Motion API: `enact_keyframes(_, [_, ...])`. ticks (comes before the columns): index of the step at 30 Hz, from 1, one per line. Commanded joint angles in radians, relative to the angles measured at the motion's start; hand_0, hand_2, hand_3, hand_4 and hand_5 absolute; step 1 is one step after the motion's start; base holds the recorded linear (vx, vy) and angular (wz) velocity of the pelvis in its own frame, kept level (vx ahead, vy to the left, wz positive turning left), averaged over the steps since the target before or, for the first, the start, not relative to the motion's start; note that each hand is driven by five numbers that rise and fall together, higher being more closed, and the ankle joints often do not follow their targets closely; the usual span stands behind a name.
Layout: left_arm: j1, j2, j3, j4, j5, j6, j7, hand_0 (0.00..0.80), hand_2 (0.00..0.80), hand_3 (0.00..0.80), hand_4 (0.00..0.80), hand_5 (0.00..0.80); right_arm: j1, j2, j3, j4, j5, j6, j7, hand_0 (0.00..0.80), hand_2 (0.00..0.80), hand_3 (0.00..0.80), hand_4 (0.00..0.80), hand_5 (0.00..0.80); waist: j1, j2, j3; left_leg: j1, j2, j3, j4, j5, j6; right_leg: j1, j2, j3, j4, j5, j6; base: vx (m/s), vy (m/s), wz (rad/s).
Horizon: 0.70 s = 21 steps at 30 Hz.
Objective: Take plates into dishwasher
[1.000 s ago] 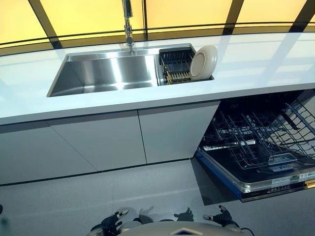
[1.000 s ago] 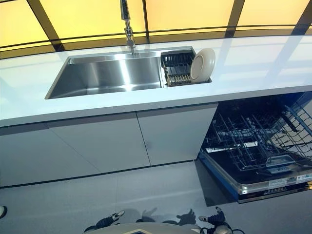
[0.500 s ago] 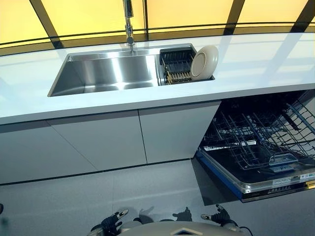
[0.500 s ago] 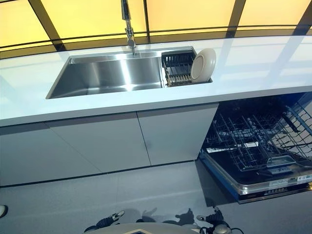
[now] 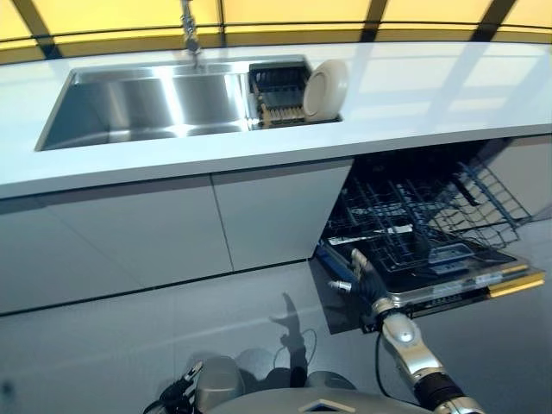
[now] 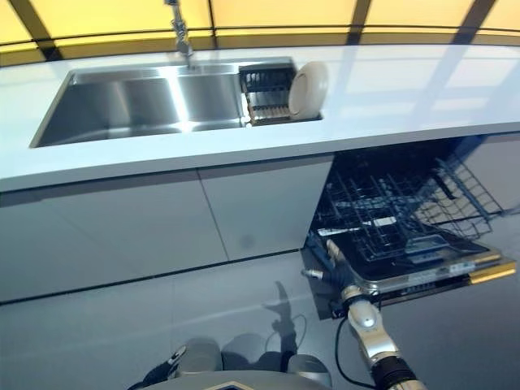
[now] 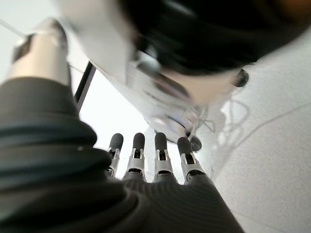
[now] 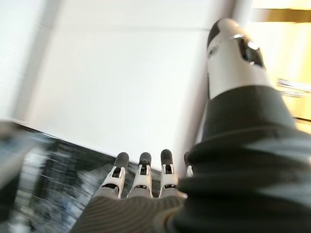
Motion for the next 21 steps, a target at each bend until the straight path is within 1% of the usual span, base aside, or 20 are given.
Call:
enact_keyframes(1, [0.012, 0.001, -0.043, 0.022, -0.012, -0.043, -0.010, 0.000, 0.000, 0.000, 0.000, 0.000, -0.075, -0.026, -0.019, -0.133, 0.035, -0.067, -0.002, 0.000, 0.000, 0.000, 0.000, 0.000, 0.045, 0.047, -0.004, -0.117, -0.055, -0.003, -0.141, 0.179, 0.078, 0.105, 0.131, 0.010, -0.073, 0.030, 0.003, 0.202, 0.050, -0.56])
enact_keyframes(2, [0.014, 0.000, -0.044, 0.023, -0.013, -0.044, -0.010, 0.000, 0.000, 0.000, 0.000, 0.000, -0.077, -0.029, -0.021, -0.141, 0.037, -0.061, -0.001, 0.000, 0.000, 0.000, 0.000, 0.000, 0.048, 0.048, -0.003, -0.115, -0.057, -0.007, -0.155, 0.188, 0.076, 0.110, 0.131, 0.013, -0.074, 0.027, 0.003, 0.385, 0.113, -0.46])
enact_keyframes(3, [0.025, -0.004, -0.050, 0.030, -0.015, -0.049, -0.008, 0.000, 0.000, 0.000, 0.000, 0.000, -0.103, -0.052, -0.035, -0.194, 0.071, -0.029, -0.002, 0.000, 0.000, 0.000, 0.000, 0.000, 0.073, 0.069, -0.013, -0.143, -0.055, -0.043, -0.264, 0.262, 0.060, 0.135, 0.151, 0.042, -0.073, 0.012, -0.004, 0.289, 0.087, -0.32])
enact_keyframes(4, [0.028, -0.006, -0.052, 0.032, -0.019, -0.050, -0.008, 0.000, 0.000, 0.000, 0.000, 0.000, -0.109, -0.056, -0.038, -0.207, 0.077, -0.017, -0.001, 0.000, 0.000, 0.000, 0.000, 0.000, 0.078, 0.072, -0.015, -0.147, -0.054, -0.049, -0.291, 0.275, 0.058, 0.142, 0.153, 0.048, -0.072, 0.005, -0.006, 0.461, 0.177, -0.56])
enact_keyframes(5, [0.039, -0.013, -0.056, 0.032, -0.028, -0.049, -0.010, 0.000, 0.000, 0.000, 0.000, 0.000, -0.132, -0.074, -0.051, -0.241, 0.093, -0.014, -0.010, 0.000, 0.000, 0.000, 0.000, 0.000, 0.091, 0.081, -0.023, -0.160, -0.048, -0.059, -0.331, 0.305, 0.054, 0.160, 0.159, 0.070, -0.061, -0.017, -0.012, 0.264, 0.129, -0.61])
enact_keyframes(7, [0.045, -0.024, -0.058, 0.031, -0.042, -0.051, -0.008, 0.000, 0.000, 0.000, 0.000, 0.000, -0.148, -0.092, -0.068, -0.273, 0.115, 0.001, 0.001, 0.000, 0.000, 0.000, 0.000, 0.000, 0.094, 0.083, -0.027, -0.164, -0.044, -0.045, -0.325, 0.302, 0.055, 0.167, 0.153, 0.073, -0.046, -0.035, -0.011, 0.284, 0.193, -0.72])
enact_keyframes(8, [0.052, -0.039, -0.061, 0.024, -0.074, -0.052, -0.002, 0.000, 0.000, 0.000, 0.000, 0.000, -0.179, -0.104, -0.086, -0.277, 0.148, -0.016, -0.002, 0.000, 0.000, 0.000, 0.000, 0.000, 0.095, 0.081, -0.037, -0.155, -0.043, -0.020, -0.313, 0.259, 0.070, 0.170, 0.137, 0.072, -0.029, -0.048, -0.006, 0.275, 0.219, -0.56])
enact_keyframes(10, [0.053, -0.046, -0.060, 0.021, -0.092, -0.053, 0.008, 0.000, 0.000, 0.000, 0.000, 0.000, -0.196, -0.102, -0.098, -0.263, 0.165, -0.024, 0.017, 0.000, 0.000, 0.000, 0.000, 0.000, 0.099, 0.079, -0.041, -0.150, -0.040, -0.009, -0.298, 0.239, 0.077, 0.177, 0.122, 0.069, -0.014, -0.059, 0.001, 0.275, 0.204, -0.41])
enact_keyframes(11, [0.042, -0.053, -0.050, 0.020, -0.091, -0.058, 0.019, 0.000, 0.000, 0.000, 0.000, 0.000, -0.228, -0.096, -0.125, -0.224, 0.157, -0.029, 0.009, 0.000, 0.000, 0.000, 0.000, 0.000, 0.106, 0.068, -0.054, -0.158, -0.043, 0.005, -0.194, 0.177, 0.096, 0.195, 0.077, 0.046, 0.037, -0.101, 0.015, 0.378, 0.243, -0.28])
enact_keyframes(12, [0.040, -0.049, -0.051, 0.018, -0.089, -0.059, 0.018, 0.000, 0.000, 0.000, 0.000, 0.000, -0.241, -0.110, -0.140, -0.209, 0.173, -0.022, 0.016, 0.000, 0.000, 0.000, 0.000, 0.000, 0.115, 0.059, -0.065, -0.162, -0.050, 0.006, -0.156, 0.145, 0.106, 0.215, 0.057, 0.038, 0.050, -0.114, 0.025, 0.434, 0.267, -0.10])
enact_keyframes(13, [0.034, -0.046, -0.055, 0.011, -0.080, -0.054, 0.024, 0.000, 0.000, 0.000, 0.000, 0.000, -0.254, -0.124, -0.152, -0.196, 0.180, -0.006, 0.009, 0.000, 0.000, 0.000, 0.000, 0.000, 0.122, 0.046, -0.078, -0.154, -0.055, 0.021, -0.142, 0.094, 0.124, 0.227, 0.036, 0.020, 0.054, -0.118, 0.041, 0.316, 0.170, 0.02])
enact_keyframes(14, [0.023, -0.038, -0.059, 0.006, -0.071, -0.043, 0.029, 0.000, 0.000, 0.000, 0.000, 0.000, -0.272, -0.134, -0.158, -0.174, 0.174, 0.006, -0.004, 0.000, 0.000, 0.000, 0.000, 0.000, 0.127, 0.034, -0.089, -0.146, -0.061, 0.032, -0.134, 0.063, 0.136, 0.228, 0.017, 0.004, 0.063, -0.098, 0.054, 0.307, 0.171, 0.03])
enact_keyframes(16, [-0.008, -0.018, -0.078, 0.001, -0.073, -0.024, 0.040, 0.000, 0.000, 0.000, 0.000, 0.000, -0.324, -0.162, -0.153, -0.127, 0.217, 0.049, -0.019, 0.000, 0.000, 0.000, 0.000, 0.000, 0.133, 0.019, -0.105, -0.126, -0.073, 0.017, -0.122, 0.029, 0.155, 0.210, -0.010, -0.020, 0.100, -0.060, 0.067, 0.298, 0.175, 0.03])
enact_keyframes(19, [-0.046, -0.002, -0.104, 0.000, -0.072, -0.005, 0.050, 0.000, 0.000, 0.000, 0.000, 0.000, -0.378, -0.178, -0.153, -0.060, 0.238, 0.060, -0.017, 0.000, 0.000, 0.000, 0.000, 0.000, 0.137, 0.011, -0.119, -0.109, -0.084, 0.001, -0.116, 0.006, 0.171, 0.202, -0.024, -0.031, 0.128, -0.045, 0.068, 0.235, 0.145, 0.08])
enact_keyframes(21, [-0.071, 0.017, -0.130, -0.002, -0.071, 0.013, 0.056, 0.000, 0.000, 0.000, 0.000, 0.000, -0.429, -0.185, -0.148, -0.027, 0.266, 0.076, -0.037, 0.000, 0.000, 0.000, 0.000, 0.000, 0.150, -0.002, -0.139, -0.097, -0.119, -0.029, -0.130, -0.008, 0.197, 0.210, -0.037, -0.029, 0.156, -0.019, 0.078, 0.336, 0.208, 0.32])
